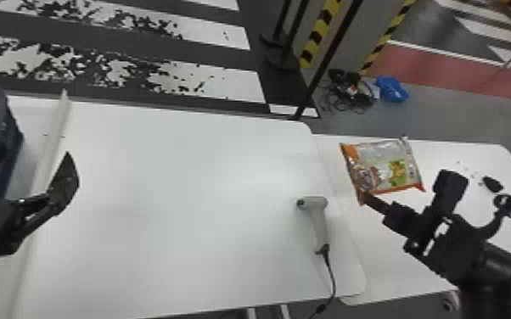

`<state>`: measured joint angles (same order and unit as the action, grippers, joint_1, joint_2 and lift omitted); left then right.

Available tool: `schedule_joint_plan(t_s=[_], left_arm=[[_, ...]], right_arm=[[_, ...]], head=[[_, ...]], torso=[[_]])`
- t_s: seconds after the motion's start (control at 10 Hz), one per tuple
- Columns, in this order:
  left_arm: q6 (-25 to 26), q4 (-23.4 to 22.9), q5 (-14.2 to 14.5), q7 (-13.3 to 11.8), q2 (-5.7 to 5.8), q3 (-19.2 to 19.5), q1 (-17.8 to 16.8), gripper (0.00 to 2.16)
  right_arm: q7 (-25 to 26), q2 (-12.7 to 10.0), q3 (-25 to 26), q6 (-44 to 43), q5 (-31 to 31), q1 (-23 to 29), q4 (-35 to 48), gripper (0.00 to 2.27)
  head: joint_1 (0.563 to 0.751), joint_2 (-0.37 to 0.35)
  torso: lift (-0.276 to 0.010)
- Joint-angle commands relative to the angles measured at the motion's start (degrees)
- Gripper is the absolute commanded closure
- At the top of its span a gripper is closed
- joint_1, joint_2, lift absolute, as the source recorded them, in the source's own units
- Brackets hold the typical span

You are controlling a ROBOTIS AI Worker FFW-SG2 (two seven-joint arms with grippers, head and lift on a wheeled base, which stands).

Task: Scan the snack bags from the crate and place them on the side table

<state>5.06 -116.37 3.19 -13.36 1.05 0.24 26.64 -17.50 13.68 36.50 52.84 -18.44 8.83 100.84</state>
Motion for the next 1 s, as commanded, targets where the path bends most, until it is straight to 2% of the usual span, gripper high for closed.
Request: schedule_joint_plan(t_s=[0.0,0.1,0.4,0.5,0.6,0.7,0.9], left_arm=[[0.0,0.0,0.07,0.0,0.0,0.02,0.08,0.08],[0.0,0.0,0.07,0.0,0.0,0.02,0.08,0.08],[0.0,0.0,0.07,-0.09,0.09,0.02,0.25,0.08],[0.0,-0.17,0.07,-0.09,0.09,0.02,0.34,0.08],[0.0,-0.26,0.07,-0.09,0.09,0.02,0.25,0.08],[0.18,-0.26,0.07,-0.09,0.09,0.02,0.25,0.08],[0.18,-0.35,0.07,-0.09,0.09,-0.07,0.25,0.08]], right_arm=[[0.63,1.88,0.77,-0.49,-0.1,-1.45,-5.31,2.26],[1.16,3.2,0.68,-1.72,-0.02,-2.41,-9.17,2.26],[1.95,4.87,-0.9,-7.0,0.77,-4.61,-17.35,2.25],[2.3,4.87,-1.08,-8.4,0.86,-5.14,-18.75,1.63],[3.18,4.96,-1.6,-9.46,0.86,-5.14,-19.37,0.38],[5.11,4.96,-1.96,-9.46,0.95,-5.14,-19.28,0.0],[7.05,4.96,-1.96,-9.46,1.57,-4.44,-16.91,0.06]], head=[[0.695,-0.35],[0.695,-0.35],[0.695,-0.35],[0.695,-0.35],[0.695,-0.35],[0.695,-0.35],[0.695,-0.35]], torso=[[-0.05],[-0.05],[-0.05],[-0.05],[-0.05],[-0.05],[-0.05]])
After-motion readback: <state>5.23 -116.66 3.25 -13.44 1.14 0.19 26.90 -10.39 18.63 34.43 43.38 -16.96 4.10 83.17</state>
